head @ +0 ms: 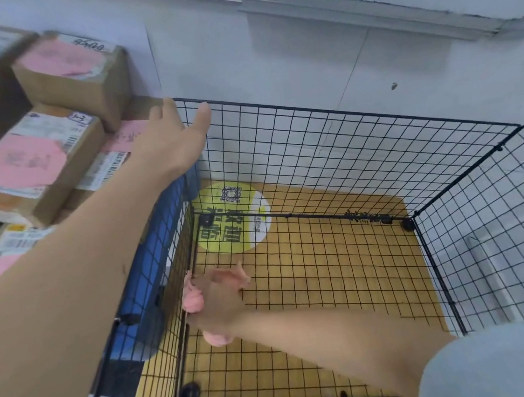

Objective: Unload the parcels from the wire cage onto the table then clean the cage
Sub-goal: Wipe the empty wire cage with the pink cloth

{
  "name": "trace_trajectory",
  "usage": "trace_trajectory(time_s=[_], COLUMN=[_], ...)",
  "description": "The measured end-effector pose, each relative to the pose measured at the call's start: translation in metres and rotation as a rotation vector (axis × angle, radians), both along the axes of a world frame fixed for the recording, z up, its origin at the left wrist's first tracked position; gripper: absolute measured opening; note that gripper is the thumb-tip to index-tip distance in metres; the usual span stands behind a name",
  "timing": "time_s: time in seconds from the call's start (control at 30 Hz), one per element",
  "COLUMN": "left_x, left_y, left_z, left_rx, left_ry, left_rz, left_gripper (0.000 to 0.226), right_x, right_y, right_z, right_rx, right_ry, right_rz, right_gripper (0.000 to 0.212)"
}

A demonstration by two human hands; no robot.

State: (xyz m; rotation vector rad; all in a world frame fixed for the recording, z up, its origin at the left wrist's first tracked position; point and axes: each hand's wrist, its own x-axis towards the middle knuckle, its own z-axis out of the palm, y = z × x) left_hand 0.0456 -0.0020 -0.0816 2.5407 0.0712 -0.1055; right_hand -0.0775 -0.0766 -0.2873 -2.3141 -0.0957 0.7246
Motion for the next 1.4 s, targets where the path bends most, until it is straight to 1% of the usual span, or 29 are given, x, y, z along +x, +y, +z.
trace_trajectory(time_s=[0.03,0.1,0.17,0.23,0.27,0.37,0.4,0.53,0.6,0.7,0.73,0.77,0.8,0.83,0.87,0.9,0.97,1.03,1.1,1.17,1.27,1.4], left_x=[0.0,0.0,0.0,0.0,0.0,0.0,0.0,-0.001,0.0,0.0,0.0,-0.001,0.0,-0.001,-0.001,-0.002,-0.002,-0.002,-0.001,0.0,0.0,0.001], left_y=[0.001,0.001,0.001,0.001,0.001,0.001,0.001,0.001,0.001,0.001,0.001,0.0,0.0,0.0,0.0,-0.001,-0.002,-0.002,-0.002,-0.001,0.0,0.0], left_z=[0.0,0.0,-0.001,-0.001,-0.001,-0.001,-0.001,0.0,0.0,0.0,0.0,0.0,0.0,0.0,0.0,0.001,0.001,0.002,0.001,0.0,-0.001,-0.001], left_rx=[-0.003,-0.014,-0.026,-0.02,-0.014,-0.01,-0.011,-0.022,-0.023,-0.025,-0.024,-0.024,-0.024,-0.022,-0.021,-0.018,-0.008,-0.001,-0.001,-0.003,-0.006,-0.005], left_ry=[-0.002,-0.009,-0.013,-0.016,-0.017,-0.015,-0.014,-0.016,-0.015,-0.015,-0.016,-0.017,-0.017,-0.018,-0.019,-0.022,-0.028,-0.031,-0.031,-0.031,-0.03,-0.032], left_rz=[-0.002,-0.012,-0.017,-0.018,-0.018,-0.021,-0.021,-0.025,-0.024,-0.022,-0.021,-0.02,-0.017,-0.015,-0.013,-0.014,-0.017,-0.021,-0.022,-0.02,-0.019,-0.017], left_gripper=[0.078,0.078,0.078,0.078,0.078,0.078,0.078,0.078,0.078,0.079,0.079,0.079,0.079,0.078,0.078,0.078,0.078,0.078,0.077,0.078,0.078,0.077], right_x=[-0.003,-0.004,-0.001,-0.002,-0.003,-0.01,-0.012,-0.023,-0.032,-0.055,-0.064,-0.075,-0.084,-0.094,-0.101,-0.109,-0.113,-0.113,-0.111,-0.109,-0.11,-0.11], right_y=[0.004,-0.001,-0.014,-0.03,-0.04,-0.074,-0.087,-0.153,-0.194,-0.263,-0.286,-0.308,-0.326,-0.343,-0.351,-0.36,-0.362,-0.355,-0.349,-0.35,-0.351,-0.347], right_z=[0.001,0.002,0.004,0.004,0.005,0.012,0.013,0.009,0.012,0.02,0.021,0.021,0.025,0.028,0.032,0.031,0.028,0.022,0.018,0.02,0.022,0.022], right_rx=[0.045,0.057,-0.003,-0.102,-0.138,-0.191,-0.218,-0.399,-0.472,-0.43,-0.524,-0.65,-0.774,-0.849,-0.874,-0.864,-0.838,-0.791,-0.714,-0.702,-0.716,-0.639], right_ry=[-0.01,-0.045,-0.052,-0.062,-0.074,-0.101,-0.108,-0.123,-0.086,0.033,0.066,0.059,0.097,0.125,0.162,0.165,0.143,0.18,0.231,0.264,0.245,0.288], right_rz=[-0.004,0.025,0.137,0.25,0.276,0.333,0.343,0.301,0.293,0.218,0.194,0.223,0.239,0.259,0.185,0.11,-0.045,-0.115,-0.187,-0.223,-0.239,-0.332], right_gripper=[0.036,0.037,0.037,0.051,0.055,0.046,0.047,0.057,0.055,0.055,0.055,0.055,0.055,0.055,0.056,0.059,0.074,0.094,0.108,0.11,0.111,0.109])
